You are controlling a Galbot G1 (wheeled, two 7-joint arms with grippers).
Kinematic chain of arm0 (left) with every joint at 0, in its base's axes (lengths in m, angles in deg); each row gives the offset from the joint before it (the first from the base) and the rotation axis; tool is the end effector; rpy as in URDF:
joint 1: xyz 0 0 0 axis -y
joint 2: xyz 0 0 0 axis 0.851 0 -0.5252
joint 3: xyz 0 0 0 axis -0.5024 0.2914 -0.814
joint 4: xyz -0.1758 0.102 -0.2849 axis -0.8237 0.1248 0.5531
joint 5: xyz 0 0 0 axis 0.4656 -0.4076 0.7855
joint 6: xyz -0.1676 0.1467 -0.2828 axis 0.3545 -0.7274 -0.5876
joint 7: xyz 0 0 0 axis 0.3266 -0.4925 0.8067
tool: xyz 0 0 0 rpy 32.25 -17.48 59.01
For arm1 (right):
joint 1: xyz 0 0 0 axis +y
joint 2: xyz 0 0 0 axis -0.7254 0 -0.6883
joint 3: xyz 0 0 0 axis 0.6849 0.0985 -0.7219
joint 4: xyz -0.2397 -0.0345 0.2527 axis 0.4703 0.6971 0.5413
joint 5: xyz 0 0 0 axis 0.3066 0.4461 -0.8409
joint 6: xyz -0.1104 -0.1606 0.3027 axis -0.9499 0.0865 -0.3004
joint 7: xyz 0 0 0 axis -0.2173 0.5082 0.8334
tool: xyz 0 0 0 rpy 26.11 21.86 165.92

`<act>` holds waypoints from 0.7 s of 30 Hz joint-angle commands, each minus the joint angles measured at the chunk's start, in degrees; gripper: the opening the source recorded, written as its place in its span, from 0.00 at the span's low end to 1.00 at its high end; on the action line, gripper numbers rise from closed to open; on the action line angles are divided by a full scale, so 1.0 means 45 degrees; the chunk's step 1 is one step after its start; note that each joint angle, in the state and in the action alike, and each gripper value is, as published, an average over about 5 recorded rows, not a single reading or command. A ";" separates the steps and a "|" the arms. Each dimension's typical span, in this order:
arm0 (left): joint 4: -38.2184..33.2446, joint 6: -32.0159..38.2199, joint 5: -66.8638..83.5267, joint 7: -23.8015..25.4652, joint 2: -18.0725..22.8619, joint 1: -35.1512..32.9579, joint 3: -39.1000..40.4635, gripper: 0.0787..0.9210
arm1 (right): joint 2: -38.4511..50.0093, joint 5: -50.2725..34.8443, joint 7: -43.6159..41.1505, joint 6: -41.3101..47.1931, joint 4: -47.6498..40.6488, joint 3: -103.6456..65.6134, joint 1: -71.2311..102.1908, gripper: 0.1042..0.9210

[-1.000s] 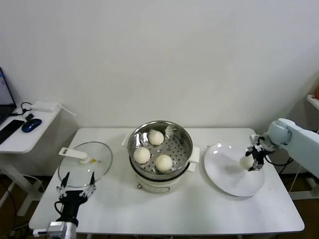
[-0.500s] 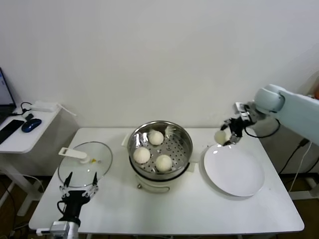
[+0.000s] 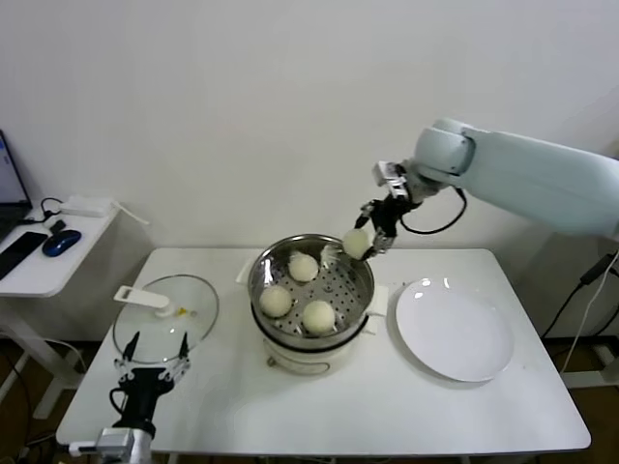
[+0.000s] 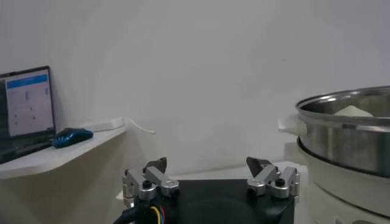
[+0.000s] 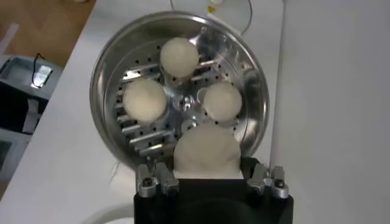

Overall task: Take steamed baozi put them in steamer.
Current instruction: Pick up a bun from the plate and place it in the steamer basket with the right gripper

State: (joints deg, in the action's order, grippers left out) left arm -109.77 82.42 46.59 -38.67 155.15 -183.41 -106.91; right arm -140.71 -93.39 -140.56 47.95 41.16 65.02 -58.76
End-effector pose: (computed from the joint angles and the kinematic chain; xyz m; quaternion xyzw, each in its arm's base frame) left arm 0.1568 0.0776 -0.3275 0.0516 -0.9937 -0.0882 0.0469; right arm 0.5753 0.0102 0.0021 0.5807 -0.5688 0.5030 0.2938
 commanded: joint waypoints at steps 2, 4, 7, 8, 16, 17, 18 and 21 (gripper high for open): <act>-0.0079 0.0024 0.0078 0.0027 -0.0071 -0.0147 -0.0135 0.88 | -0.1980 0.0204 0.0314 0.0293 -0.1026 0.0114 0.1476 0.73; -0.0098 0.0024 0.0095 0.0033 -0.0071 -0.0179 -0.0151 0.88 | -0.2076 0.0345 0.0325 0.0287 -0.1350 0.0066 0.1782 0.73; -0.0095 0.0034 0.0102 0.0029 -0.0052 -0.0211 -0.0155 0.88 | -0.2173 0.0539 0.0312 0.0262 -0.1746 0.0069 0.2076 0.73; -0.0087 0.0041 0.0102 0.0029 -0.0047 -0.0218 -0.0156 0.88 | -0.2184 0.0591 0.0306 0.0254 -0.1835 0.0087 0.2124 0.73; 0.0007 0.0077 0.0163 0.0025 -0.0068 -0.0188 -0.0197 0.88 | -0.1998 0.0765 0.0274 0.0165 -0.2003 0.0571 0.2181 0.74; 0.0024 0.0079 0.0175 0.0025 -0.0074 -0.0181 -0.0199 0.88 | -0.1965 0.0782 0.0283 0.0167 -0.2018 0.0577 0.2211 0.74; 0.0045 0.0082 0.0183 0.0026 -0.0079 -0.0171 -0.0198 0.88 | -0.1948 0.0806 0.0293 0.0171 -0.2036 0.0568 0.2247 0.75; 0.0102 0.0093 0.0188 0.0028 -0.0084 -0.0145 -0.0175 0.88 | -0.1953 0.0847 0.0319 0.0183 -0.2090 0.0547 0.2336 0.75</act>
State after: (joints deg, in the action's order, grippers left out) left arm -109.56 82.78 47.37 -38.57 154.85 -184.14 -107.78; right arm -148.35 -90.60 -139.36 48.69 33.65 66.61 -50.33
